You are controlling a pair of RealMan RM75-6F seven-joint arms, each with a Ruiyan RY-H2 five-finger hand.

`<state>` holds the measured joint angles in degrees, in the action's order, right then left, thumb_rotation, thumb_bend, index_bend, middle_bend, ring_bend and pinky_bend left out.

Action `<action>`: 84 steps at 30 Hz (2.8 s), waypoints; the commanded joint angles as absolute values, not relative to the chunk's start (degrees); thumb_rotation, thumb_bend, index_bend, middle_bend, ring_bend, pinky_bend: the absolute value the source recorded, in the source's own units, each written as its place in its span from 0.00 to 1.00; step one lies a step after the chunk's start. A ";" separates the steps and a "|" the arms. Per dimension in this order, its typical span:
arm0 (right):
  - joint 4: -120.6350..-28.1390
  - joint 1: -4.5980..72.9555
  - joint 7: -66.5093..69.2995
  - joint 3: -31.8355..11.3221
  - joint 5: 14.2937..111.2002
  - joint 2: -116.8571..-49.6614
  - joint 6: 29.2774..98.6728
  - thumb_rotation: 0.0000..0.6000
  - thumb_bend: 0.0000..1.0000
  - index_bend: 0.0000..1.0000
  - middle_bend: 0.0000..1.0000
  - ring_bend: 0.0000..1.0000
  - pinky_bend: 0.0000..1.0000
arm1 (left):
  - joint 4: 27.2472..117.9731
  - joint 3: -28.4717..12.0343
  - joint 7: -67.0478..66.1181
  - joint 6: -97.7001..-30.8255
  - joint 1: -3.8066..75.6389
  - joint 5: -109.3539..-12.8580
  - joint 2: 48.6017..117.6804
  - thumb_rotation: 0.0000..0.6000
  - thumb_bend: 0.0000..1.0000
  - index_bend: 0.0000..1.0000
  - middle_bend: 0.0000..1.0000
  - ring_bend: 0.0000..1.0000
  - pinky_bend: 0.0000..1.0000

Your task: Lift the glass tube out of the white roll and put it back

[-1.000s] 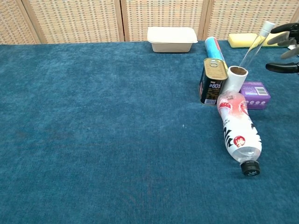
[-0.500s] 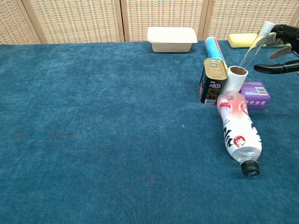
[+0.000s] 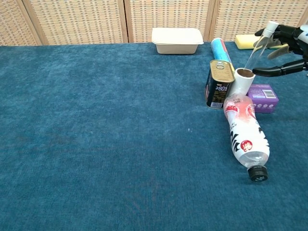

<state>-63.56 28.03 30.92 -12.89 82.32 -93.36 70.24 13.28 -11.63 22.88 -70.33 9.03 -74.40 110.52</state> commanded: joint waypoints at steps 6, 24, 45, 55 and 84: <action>-62.29 29.37 31.06 -12.90 82.22 -94.40 69.28 0.93 0.06 0.20 0.26 0.19 0.26 | 13.31 -12.13 22.60 -70.50 8.56 -73.87 110.67 0.54 0.03 0.32 0.18 0.08 0.19; -61.20 30.63 30.44 -13.85 80.52 -94.34 68.46 1.00 0.07 0.25 0.31 0.23 0.27 | 13.48 -12.43 22.35 -70.59 8.46 -73.66 110.74 0.53 0.03 0.32 0.18 0.08 0.19; -60.86 31.63 28.28 -15.39 77.76 -93.93 67.04 1.00 0.08 0.47 0.46 0.39 0.33 | 13.58 -12.46 22.25 -70.48 8.61 -73.71 110.72 0.53 0.03 0.32 0.18 0.08 0.19; -61.16 32.22 26.72 -15.81 76.65 -93.92 66.03 1.00 0.08 0.50 0.50 0.42 0.35 | 13.57 -12.47 22.22 -70.39 8.62 -73.71 110.71 0.53 0.03 0.32 0.18 0.08 0.19; -62.23 32.54 23.14 -16.70 75.24 -94.00 66.61 1.00 0.14 0.57 0.64 0.57 0.49 | 13.61 -12.52 22.22 -70.32 8.68 -73.68 110.69 0.54 0.03 0.32 0.18 0.08 0.19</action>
